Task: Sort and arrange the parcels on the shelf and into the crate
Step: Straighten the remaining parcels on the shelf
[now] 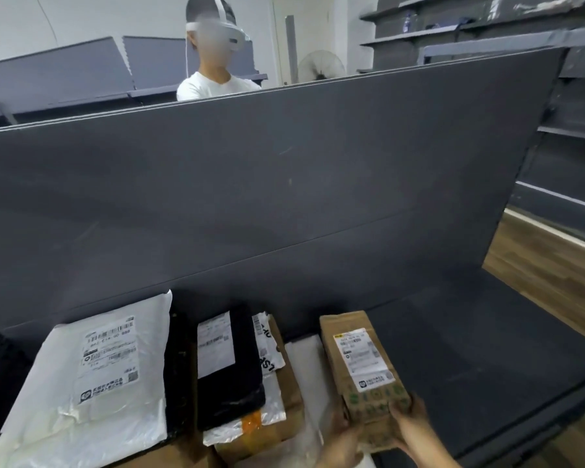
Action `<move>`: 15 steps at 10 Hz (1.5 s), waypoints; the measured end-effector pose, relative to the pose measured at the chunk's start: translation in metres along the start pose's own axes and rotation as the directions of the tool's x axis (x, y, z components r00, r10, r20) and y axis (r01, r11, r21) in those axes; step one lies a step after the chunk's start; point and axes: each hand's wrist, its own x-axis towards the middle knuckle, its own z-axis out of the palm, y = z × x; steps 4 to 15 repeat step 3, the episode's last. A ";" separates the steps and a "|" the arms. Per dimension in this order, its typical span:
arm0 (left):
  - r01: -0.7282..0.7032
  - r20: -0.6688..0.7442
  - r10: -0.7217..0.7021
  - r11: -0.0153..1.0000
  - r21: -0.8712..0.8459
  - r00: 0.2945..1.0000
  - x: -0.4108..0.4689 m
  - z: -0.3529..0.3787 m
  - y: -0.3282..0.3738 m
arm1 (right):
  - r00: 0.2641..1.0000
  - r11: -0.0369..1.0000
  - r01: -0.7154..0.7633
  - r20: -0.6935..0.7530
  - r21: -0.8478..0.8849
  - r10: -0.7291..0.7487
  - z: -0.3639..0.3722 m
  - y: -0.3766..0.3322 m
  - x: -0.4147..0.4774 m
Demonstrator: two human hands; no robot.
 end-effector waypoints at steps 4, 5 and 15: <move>0.020 0.047 -0.027 0.990 0.137 0.999 0.033 -0.029 0.021 | 0.993 0.992 0.114 -0.004 -0.058 -0.115 0.001 -0.024 0.001; 0.020 0.047 -0.027 0.990 0.137 0.999 0.033 -0.029 0.021 | 0.993 0.992 0.114 -0.004 -0.058 -0.115 0.001 -0.024 0.001; 0.020 0.047 -0.027 0.990 0.137 0.999 0.033 -0.029 0.021 | 0.993 0.992 0.114 -0.004 -0.058 -0.115 0.001 -0.024 0.001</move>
